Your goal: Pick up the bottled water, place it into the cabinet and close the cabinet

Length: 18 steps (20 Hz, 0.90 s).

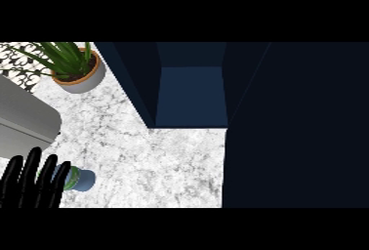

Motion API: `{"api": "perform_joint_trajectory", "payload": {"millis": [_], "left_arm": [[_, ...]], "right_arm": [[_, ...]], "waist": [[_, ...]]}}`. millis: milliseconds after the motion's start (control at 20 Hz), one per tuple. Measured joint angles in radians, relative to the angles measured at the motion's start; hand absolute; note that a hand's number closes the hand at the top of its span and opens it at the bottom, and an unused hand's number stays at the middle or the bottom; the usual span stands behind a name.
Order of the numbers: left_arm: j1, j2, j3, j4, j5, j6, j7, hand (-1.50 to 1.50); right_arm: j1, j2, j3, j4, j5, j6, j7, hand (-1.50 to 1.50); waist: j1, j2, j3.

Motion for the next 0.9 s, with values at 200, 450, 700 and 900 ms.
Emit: {"api": "perform_joint_trajectory", "payload": {"millis": [200,450,700,900], "left_arm": [[0.014,0.021,-0.036,-0.004,-0.012,0.038,0.008,-1.5],[0.034,0.05,-0.069,-0.004,-0.022,0.076,-0.004,-1.5],[0.071,0.07,-0.078,-0.001,-0.026,0.124,-0.036,-1.5],[0.099,0.09,-0.052,0.001,-0.028,0.162,-0.072,-1.5]], "right_arm": [[0.019,0.009,0.001,-0.001,-0.007,0.011,-0.005,-1.5],[0.021,-0.001,-0.028,-0.003,-0.021,0.022,0.002,-1.5],[0.04,0.013,-0.021,-0.004,-0.031,0.028,-0.004,-1.5],[0.047,0.008,-0.046,-0.001,-0.042,0.039,-0.012,-1.5]], "waist": [[-0.001,-0.002,0.001],[-0.001,-0.003,0.0],[-0.001,-0.004,0.0],[0.001,-0.004,0.0]]}}
